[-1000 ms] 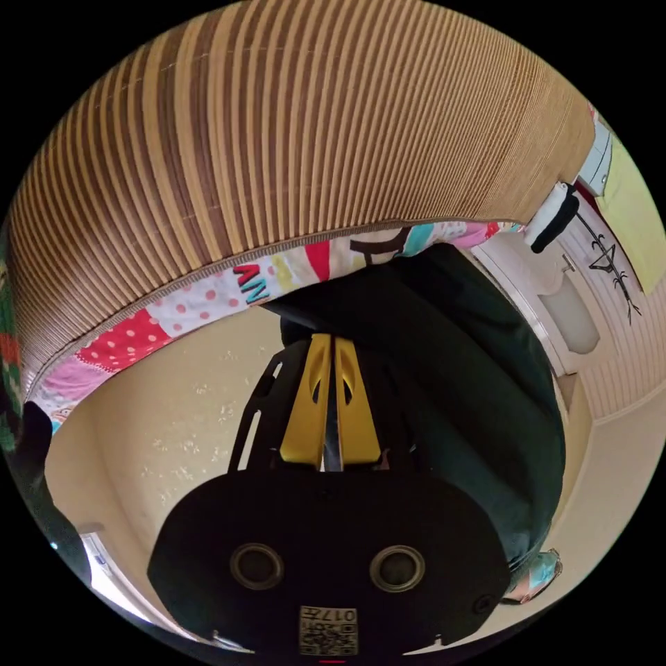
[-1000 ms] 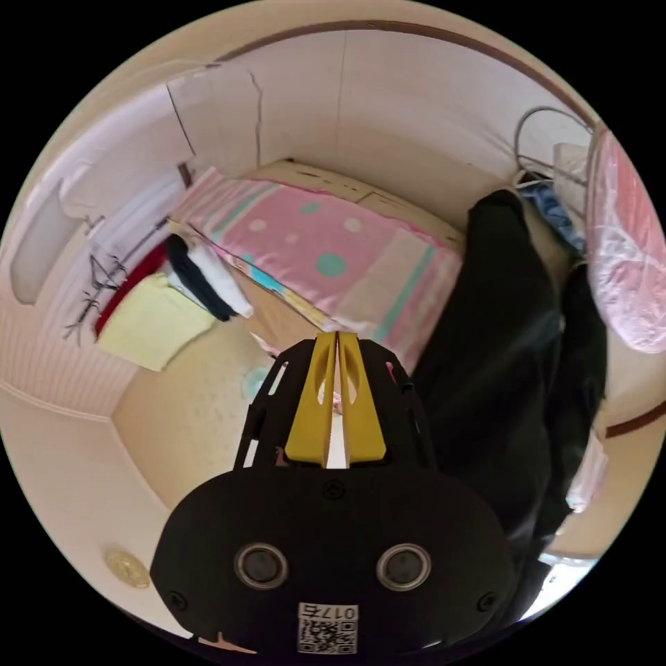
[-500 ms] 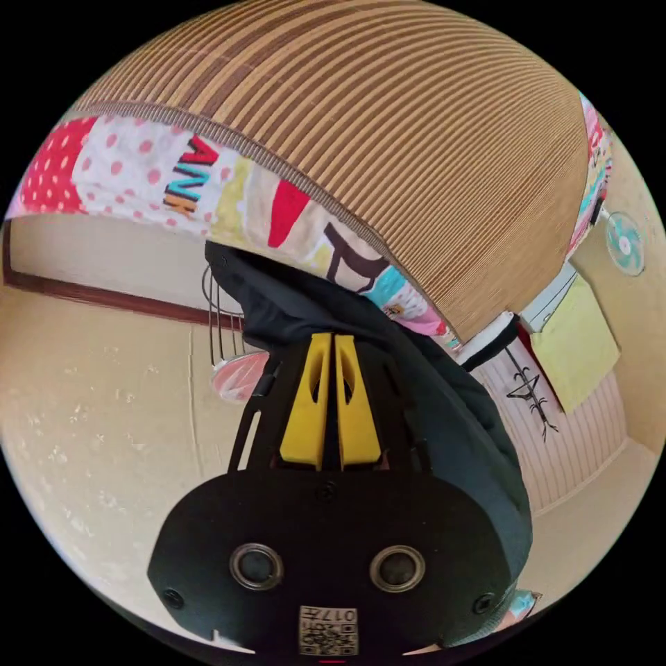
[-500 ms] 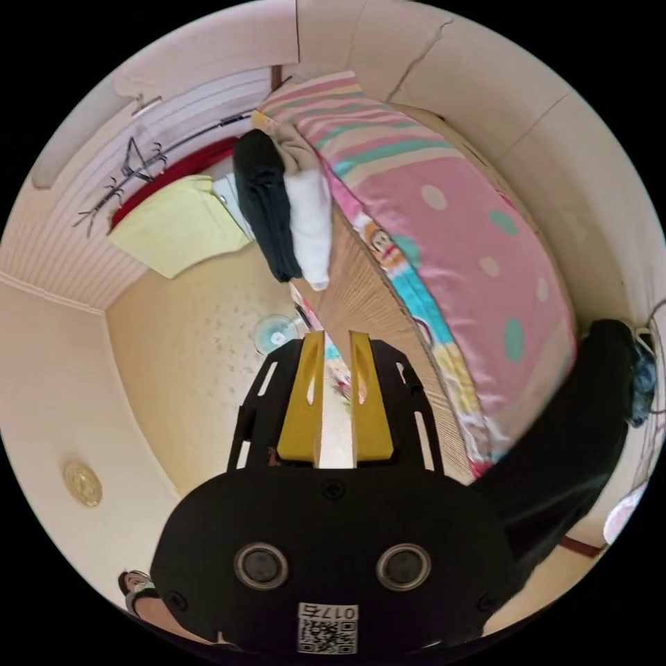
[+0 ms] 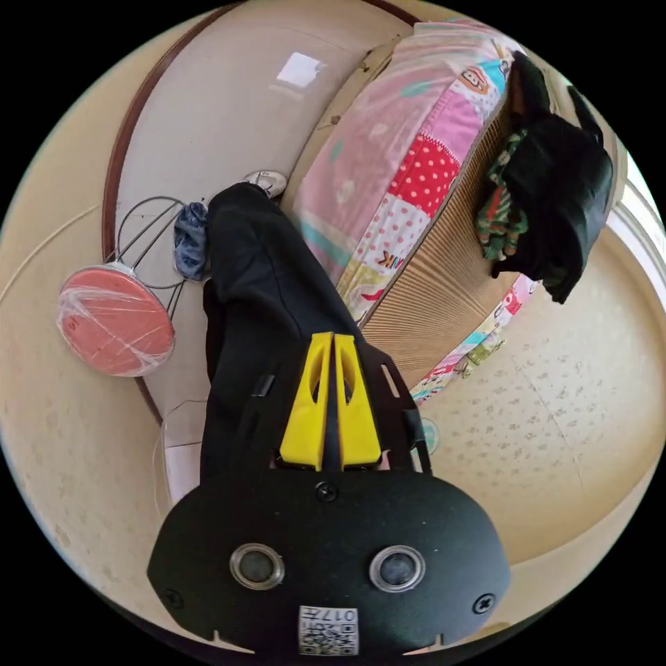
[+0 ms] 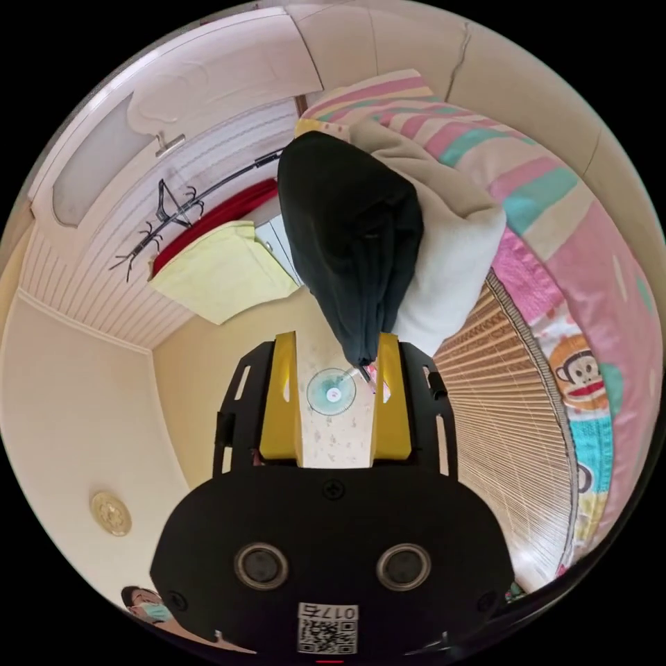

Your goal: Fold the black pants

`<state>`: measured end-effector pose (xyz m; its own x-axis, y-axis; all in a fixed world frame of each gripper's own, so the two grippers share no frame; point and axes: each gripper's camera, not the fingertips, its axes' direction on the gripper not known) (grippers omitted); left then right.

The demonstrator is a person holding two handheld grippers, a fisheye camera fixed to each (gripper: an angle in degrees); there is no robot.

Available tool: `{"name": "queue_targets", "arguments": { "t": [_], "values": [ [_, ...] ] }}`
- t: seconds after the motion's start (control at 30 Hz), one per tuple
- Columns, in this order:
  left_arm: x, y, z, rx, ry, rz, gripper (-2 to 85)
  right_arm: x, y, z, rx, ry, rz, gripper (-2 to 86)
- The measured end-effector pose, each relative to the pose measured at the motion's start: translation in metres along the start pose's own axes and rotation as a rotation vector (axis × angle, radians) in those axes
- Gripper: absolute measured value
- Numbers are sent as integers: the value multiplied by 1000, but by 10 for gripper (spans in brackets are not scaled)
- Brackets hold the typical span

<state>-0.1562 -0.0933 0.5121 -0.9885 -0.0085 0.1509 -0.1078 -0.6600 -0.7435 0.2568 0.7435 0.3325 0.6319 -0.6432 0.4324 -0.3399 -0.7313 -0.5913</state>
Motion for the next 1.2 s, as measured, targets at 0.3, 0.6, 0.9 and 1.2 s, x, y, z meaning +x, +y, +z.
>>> {"name": "queue_targets", "arguments": {
  "t": [0.3, 0.6, 0.9, 1.2],
  "values": [
    [25, 6, 11, 101, 257, 56, -10, -16, 16, -16, -160, -609, 29, 19],
    [100, 43, 105, -66, 500, 206, -10, -216, 199, 48, -1053, -524, -427, -1],
    [142, 129, 205, -527, 648, 270, -10, -358, 479, 23, -1595, -709, -860, -5],
    [90, 183, 272, -802, 638, 183, -10, -287, 577, 16, -1653, -172, -1072, 7]
  ]
}}
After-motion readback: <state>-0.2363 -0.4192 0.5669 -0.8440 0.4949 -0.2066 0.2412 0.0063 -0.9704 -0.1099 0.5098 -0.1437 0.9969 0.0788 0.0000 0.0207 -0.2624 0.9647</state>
